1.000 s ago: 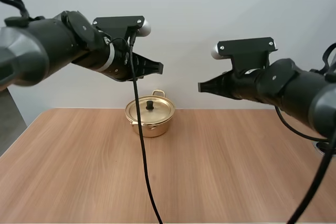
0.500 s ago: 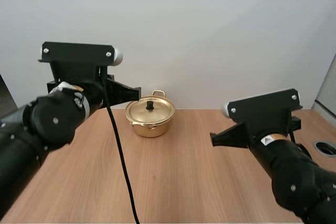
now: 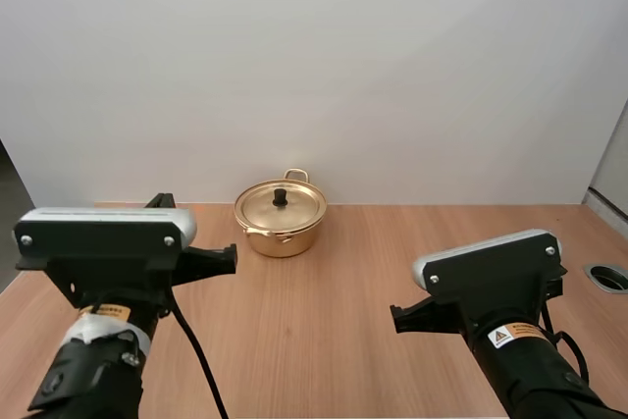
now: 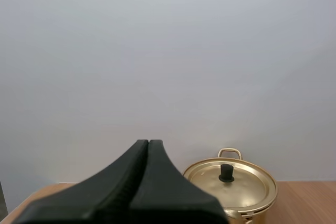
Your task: Open the pot, put the car inside, and close it
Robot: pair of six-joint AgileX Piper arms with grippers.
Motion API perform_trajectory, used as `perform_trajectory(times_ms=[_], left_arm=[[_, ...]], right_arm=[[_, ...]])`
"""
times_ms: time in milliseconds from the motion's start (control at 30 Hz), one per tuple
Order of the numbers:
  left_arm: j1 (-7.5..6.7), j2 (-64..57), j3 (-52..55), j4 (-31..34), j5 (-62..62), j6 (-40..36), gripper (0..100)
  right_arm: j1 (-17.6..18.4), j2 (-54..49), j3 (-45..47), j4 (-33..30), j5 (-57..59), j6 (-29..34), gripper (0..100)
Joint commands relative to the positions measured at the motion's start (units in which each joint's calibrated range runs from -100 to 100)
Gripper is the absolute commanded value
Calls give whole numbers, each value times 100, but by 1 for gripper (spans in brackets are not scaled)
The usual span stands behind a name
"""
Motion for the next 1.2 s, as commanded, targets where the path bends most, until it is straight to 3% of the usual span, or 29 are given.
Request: perform_trajectory(times_ms=[0, 233, 367, 500, 1167], left_arm=[[-1, -794, 48, 4, -10, 4, 0], [-1, -794, 174, 4, 2435, 4, 0], [-1, -794, 222, 161, 3565, 4, 0], [-1, -794, 222, 282, 4385, 4, 0], [-1, -794, 222, 440, 4412, 4, 0]], right_arm=[[13, -26, 0, 141, 550, -6, 0], [18, -836, 0, -174, 2389, 188, 0], [6, -836, 0, -451, 2428, 874, 0], [6, -836, 0, -685, 2428, 995, 0], [6, -836, 0, -633, 2412, 1049, 0]])
